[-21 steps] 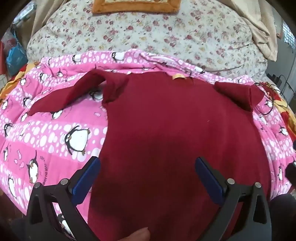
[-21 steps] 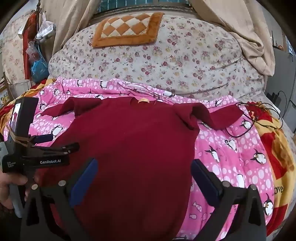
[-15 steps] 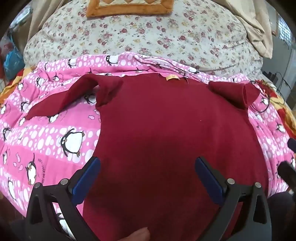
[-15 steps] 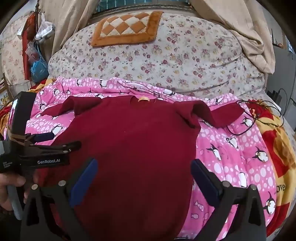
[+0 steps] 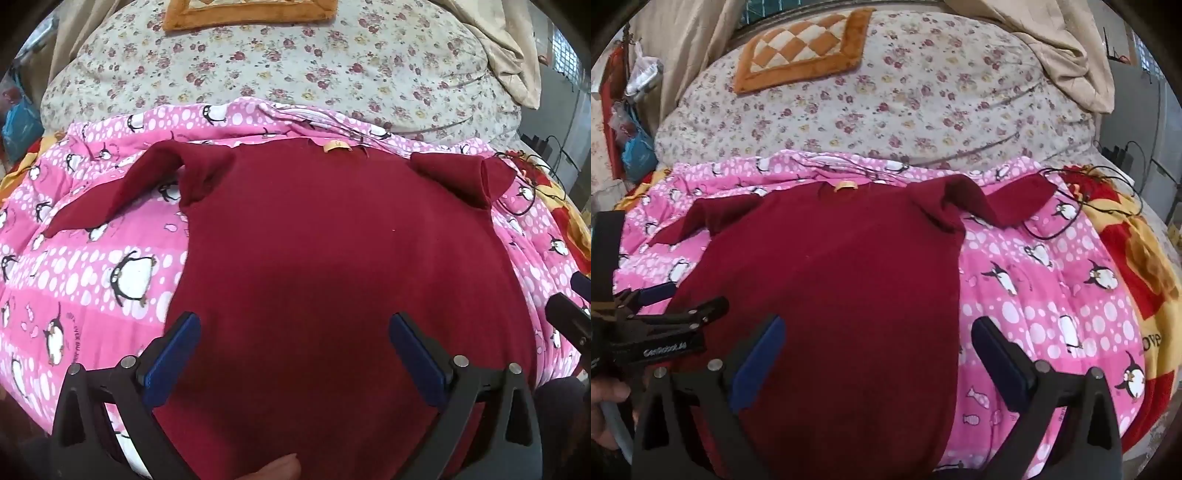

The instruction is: Fold small clothes

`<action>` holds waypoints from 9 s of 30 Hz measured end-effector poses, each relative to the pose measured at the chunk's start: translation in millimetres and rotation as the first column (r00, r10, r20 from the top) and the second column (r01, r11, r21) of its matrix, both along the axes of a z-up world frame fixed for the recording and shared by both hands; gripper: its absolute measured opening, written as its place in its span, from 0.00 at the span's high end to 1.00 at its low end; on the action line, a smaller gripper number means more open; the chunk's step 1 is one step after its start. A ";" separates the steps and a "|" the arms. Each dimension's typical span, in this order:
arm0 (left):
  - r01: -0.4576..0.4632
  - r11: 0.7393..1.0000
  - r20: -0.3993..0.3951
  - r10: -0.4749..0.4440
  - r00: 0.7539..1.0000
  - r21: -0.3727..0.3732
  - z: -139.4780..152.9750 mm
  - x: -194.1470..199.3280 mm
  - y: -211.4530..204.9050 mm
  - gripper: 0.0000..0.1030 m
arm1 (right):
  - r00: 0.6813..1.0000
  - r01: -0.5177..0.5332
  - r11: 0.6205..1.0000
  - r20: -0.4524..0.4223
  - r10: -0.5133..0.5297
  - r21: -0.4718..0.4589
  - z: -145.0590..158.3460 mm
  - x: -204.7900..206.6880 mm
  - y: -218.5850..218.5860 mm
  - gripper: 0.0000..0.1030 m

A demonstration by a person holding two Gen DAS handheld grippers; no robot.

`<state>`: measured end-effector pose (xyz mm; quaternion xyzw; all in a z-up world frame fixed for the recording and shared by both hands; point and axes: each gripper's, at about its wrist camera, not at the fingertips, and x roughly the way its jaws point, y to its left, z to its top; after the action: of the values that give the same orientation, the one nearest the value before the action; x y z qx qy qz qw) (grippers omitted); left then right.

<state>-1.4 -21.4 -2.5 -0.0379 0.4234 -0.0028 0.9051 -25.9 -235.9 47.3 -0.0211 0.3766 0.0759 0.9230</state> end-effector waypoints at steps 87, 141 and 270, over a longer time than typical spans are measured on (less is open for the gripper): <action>-0.065 0.995 -0.030 0.067 0.997 0.072 -34.6 106.2 16.5 0.17 | 0.983 0.100 0.994 -0.147 -0.107 -0.051 -81.6 159.8 55.0 0.00; -0.116 0.990 0.069 0.111 0.991 0.081 -21.9 87.8 19.0 0.20 | 0.985 0.104 0.993 -0.136 -0.110 -0.049 -80.6 159.1 55.0 0.00; 0.198 0.926 0.107 -0.172 0.979 -0.320 1.7 84.6 22.0 0.74 | 0.953 0.239 0.904 -0.265 -0.149 0.355 -78.1 237.2 -77.7 0.92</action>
<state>83.1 0.5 -0.8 -0.1484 0.3834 -0.1602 0.8974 211.3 -313.7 -30.7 0.2061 0.4596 0.0570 0.8620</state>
